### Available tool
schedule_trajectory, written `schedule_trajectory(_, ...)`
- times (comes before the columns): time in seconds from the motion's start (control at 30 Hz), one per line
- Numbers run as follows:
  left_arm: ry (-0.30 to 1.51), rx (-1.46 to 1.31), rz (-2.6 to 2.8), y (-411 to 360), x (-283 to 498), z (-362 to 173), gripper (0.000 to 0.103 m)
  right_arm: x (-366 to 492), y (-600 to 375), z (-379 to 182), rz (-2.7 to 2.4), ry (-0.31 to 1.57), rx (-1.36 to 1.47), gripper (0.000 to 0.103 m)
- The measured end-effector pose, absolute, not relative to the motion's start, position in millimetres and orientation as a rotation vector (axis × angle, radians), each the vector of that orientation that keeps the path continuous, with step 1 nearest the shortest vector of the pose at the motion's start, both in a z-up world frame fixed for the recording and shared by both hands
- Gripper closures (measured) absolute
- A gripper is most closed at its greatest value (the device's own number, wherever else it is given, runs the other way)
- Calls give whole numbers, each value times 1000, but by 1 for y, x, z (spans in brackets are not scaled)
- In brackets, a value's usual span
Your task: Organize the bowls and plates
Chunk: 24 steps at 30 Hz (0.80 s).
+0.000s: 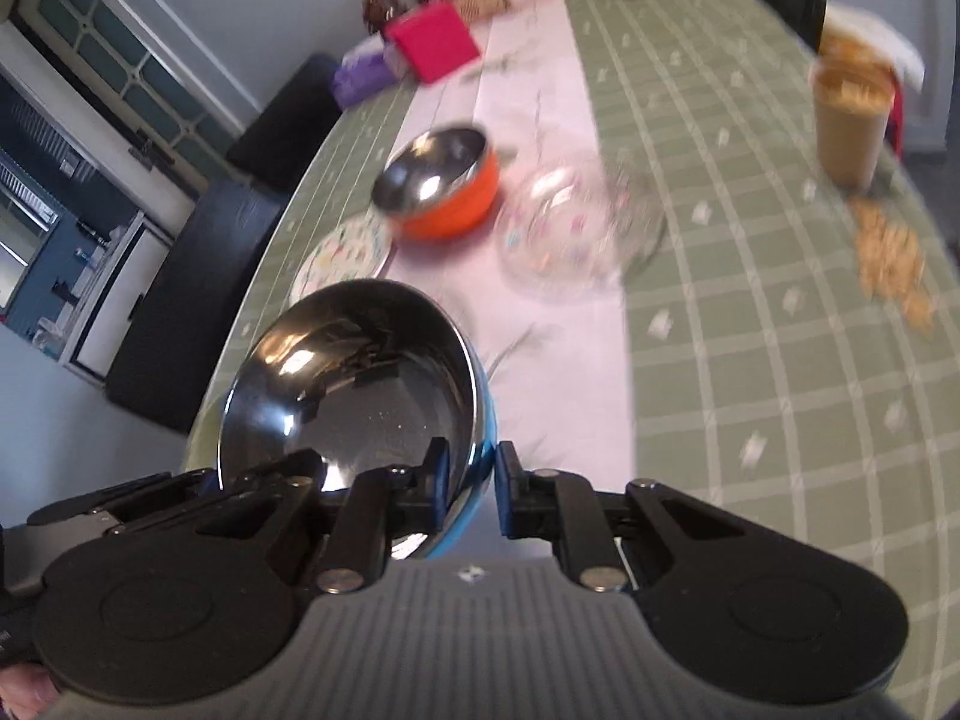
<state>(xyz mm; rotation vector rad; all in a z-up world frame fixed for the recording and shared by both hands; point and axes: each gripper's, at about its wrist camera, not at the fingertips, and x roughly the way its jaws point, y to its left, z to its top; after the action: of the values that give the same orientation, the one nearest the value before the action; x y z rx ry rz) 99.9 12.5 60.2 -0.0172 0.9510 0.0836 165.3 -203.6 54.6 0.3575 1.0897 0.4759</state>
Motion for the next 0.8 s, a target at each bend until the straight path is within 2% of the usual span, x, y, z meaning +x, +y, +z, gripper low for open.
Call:
schedule_trajectory(0.2,994,-166,121,60,58,42,84,130,-156,59,538,1086,230,89)
schedule_trajectory(0.37,1030,-242,177,85,55,19,86,120,-125,41,528,1104,154,90)
schedule_trajectory(0.53,1041,-206,242,92,49,4,87,114,-104,22,495,1116,123,90)
schedule_trajectory(0.8,1090,-307,245,110,44,-14,89,95,-95,7,426,1077,154,90)
